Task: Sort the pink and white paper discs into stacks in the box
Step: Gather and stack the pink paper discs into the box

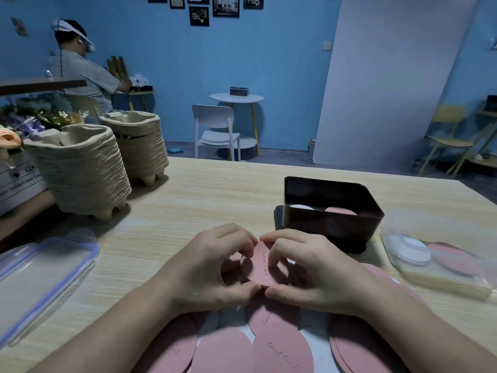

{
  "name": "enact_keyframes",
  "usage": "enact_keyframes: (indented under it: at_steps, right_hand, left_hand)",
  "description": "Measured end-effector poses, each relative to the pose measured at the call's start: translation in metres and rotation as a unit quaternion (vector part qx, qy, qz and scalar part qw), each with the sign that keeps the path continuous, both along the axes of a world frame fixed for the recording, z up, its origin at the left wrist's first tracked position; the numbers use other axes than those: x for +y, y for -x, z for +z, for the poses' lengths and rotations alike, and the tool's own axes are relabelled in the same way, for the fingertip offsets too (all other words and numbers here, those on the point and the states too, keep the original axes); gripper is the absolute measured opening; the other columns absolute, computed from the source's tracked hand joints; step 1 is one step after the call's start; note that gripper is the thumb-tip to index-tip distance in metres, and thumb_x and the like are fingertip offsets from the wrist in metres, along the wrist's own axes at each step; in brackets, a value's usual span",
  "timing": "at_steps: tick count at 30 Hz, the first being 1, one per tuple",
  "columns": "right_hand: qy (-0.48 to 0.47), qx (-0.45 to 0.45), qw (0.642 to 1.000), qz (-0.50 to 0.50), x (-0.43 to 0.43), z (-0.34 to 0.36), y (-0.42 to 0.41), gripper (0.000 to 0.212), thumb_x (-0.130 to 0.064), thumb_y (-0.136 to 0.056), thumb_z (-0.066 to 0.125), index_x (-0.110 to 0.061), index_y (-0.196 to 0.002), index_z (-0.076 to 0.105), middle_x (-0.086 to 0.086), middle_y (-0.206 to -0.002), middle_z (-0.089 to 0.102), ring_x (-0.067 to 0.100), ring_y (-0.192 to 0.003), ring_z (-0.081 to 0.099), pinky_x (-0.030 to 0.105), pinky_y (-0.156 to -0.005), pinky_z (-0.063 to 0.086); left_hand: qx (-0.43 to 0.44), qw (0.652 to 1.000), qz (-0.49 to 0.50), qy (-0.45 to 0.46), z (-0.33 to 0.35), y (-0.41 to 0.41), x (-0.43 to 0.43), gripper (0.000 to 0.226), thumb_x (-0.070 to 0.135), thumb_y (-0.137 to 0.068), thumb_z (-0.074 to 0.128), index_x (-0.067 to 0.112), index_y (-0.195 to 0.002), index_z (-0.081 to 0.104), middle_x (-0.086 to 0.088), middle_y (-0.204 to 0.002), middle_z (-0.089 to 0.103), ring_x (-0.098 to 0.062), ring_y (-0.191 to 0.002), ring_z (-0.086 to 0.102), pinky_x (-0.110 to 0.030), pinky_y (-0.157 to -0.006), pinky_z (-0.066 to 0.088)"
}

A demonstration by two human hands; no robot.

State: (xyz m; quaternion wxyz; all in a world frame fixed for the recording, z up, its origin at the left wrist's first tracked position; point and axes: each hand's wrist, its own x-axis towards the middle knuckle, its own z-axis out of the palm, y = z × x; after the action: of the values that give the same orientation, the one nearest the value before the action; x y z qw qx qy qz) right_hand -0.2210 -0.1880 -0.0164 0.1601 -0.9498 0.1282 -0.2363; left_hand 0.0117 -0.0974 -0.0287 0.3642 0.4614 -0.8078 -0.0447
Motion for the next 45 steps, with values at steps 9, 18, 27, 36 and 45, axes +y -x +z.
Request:
enact_keyframes:
  at_steps: [9, 18, 27, 36, 45]
  right_hand:
    - [0.001, 0.015, 0.999, -0.049, -0.001, 0.000, 0.005, 0.039, -0.056, -0.083, 0.078, -0.024, -0.098, 0.060, -0.008, -0.116, 0.061, 0.013, -0.100, 0.062, 0.035, -0.081, 0.053]
    - [-0.017, 0.037, 0.996, -0.077, -0.005, -0.001, 0.014, 0.036, -0.055, -0.083, 0.077, -0.027, -0.098, 0.061, -0.011, -0.118, 0.059, 0.011, -0.097, 0.061, 0.031, -0.079, 0.053]
    - [-0.021, 0.019, 0.998, -0.053, -0.006, -0.004, 0.010, 0.037, -0.057, -0.085, 0.075, -0.024, -0.101, 0.065, -0.003, -0.121, 0.067, 0.010, -0.122, 0.063, 0.035, -0.089, 0.054]
    - [-0.010, 0.002, 1.000, -0.025, -0.003, -0.006, 0.004, 0.042, -0.048, -0.089, 0.079, -0.023, -0.117, 0.061, -0.010, -0.105, 0.062, 0.007, -0.092, 0.059, 0.035, -0.080, 0.054]
    - [-0.023, -0.023, 0.999, -0.031, 0.000, -0.005, 0.004, 0.031, -0.048, -0.091, 0.077, -0.021, -0.096, 0.061, -0.003, -0.115, 0.066, -0.002, -0.135, 0.052, 0.033, -0.092, 0.053]
  left_hand:
    - [-0.050, 0.990, 0.120, -0.057, -0.001, -0.018, 0.002, 0.046, 0.059, -0.080, 0.067, 0.031, -0.116, 0.060, 0.020, -0.109, 0.062, -0.006, -0.101, 0.061, -0.036, -0.086, 0.053]
    - [-0.062, 0.973, 0.191, -0.114, -0.002, -0.024, 0.004, 0.051, 0.064, -0.073, 0.061, 0.039, -0.117, 0.056, 0.019, -0.107, 0.063, -0.005, -0.103, 0.058, -0.033, -0.090, 0.051]
    - [-0.036, 0.992, 0.111, -0.042, -0.003, -0.012, 0.003, 0.047, 0.060, -0.084, 0.070, 0.023, -0.113, 0.063, 0.007, -0.123, 0.070, -0.012, -0.121, 0.065, -0.038, -0.091, 0.057]
    - [-0.092, 0.992, 0.087, 0.005, -0.002, 0.001, 0.002, 0.043, 0.060, -0.088, 0.066, 0.031, -0.116, 0.050, 0.000, -0.123, 0.072, -0.019, -0.109, 0.069, -0.037, -0.084, 0.058]
    - [-0.052, 0.998, 0.048, 0.003, -0.002, -0.003, 0.000, 0.048, 0.064, -0.087, 0.069, 0.031, -0.119, 0.053, 0.004, -0.135, 0.067, -0.012, -0.122, 0.065, -0.035, -0.093, 0.057]
